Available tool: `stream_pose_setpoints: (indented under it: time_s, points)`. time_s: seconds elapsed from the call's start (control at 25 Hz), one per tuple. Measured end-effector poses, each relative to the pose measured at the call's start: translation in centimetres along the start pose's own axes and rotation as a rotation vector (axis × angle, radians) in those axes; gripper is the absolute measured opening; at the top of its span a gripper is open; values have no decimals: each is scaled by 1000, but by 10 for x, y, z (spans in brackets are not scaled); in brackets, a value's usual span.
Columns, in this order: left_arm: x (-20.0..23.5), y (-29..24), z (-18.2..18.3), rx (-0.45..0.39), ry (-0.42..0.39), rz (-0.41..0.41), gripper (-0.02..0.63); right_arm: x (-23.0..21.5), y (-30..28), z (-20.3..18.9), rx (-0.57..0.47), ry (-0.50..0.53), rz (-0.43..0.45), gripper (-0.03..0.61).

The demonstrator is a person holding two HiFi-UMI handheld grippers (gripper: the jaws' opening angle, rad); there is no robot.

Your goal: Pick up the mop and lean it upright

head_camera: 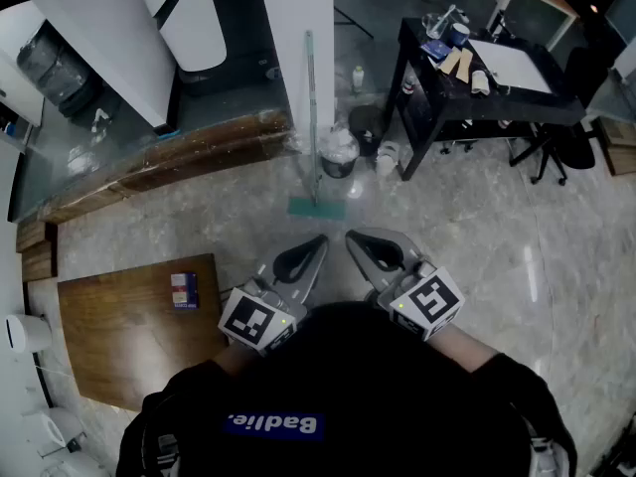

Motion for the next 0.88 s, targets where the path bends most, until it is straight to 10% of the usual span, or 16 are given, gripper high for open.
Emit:
stream_pose_setpoints:
  time_s: [0.88]
  points:
    - [-19,-23,-6,23,6,-3,20,-25,26,-4,-38,-51,-8,5]
Point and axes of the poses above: the fingertips, and each gripper's own axes: y backward along the fingers, x to its left, z out of its top, the point moved 4 cm from there along y, backward along the fingers, and after that the axes turned 8 degrees about -y, right-handed, at the moved point
